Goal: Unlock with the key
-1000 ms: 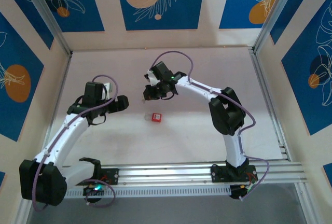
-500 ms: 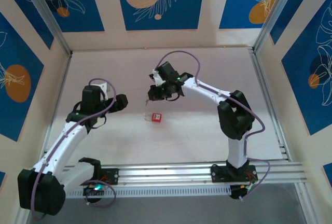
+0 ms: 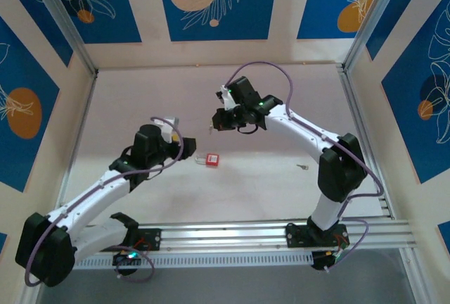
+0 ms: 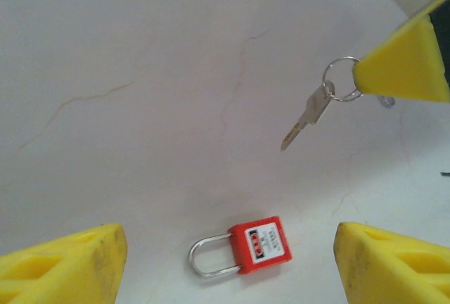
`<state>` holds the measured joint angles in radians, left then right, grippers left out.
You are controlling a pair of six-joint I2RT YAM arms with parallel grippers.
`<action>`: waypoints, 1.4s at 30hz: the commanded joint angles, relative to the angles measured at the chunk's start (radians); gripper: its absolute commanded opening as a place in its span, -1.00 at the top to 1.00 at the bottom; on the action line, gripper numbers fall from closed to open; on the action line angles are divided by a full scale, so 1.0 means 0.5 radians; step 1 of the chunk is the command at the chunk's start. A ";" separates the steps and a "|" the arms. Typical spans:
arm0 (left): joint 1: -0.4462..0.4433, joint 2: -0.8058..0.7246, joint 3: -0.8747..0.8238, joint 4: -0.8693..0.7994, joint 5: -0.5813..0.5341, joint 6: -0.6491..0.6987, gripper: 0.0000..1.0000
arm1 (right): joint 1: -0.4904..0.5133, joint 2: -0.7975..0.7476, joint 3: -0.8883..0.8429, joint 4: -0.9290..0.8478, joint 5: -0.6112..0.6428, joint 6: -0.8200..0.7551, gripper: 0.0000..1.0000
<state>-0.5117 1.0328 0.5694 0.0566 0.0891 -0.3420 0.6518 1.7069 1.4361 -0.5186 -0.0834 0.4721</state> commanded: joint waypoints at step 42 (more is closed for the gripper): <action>-0.290 0.820 -0.243 1.924 0.533 0.663 -0.18 | 0.050 -0.481 -0.206 -0.049 -0.066 0.072 1.00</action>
<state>-0.6468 1.4311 0.4347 0.9657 0.3145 -0.0376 0.6693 1.5070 1.3437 -0.5613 -0.0860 0.5003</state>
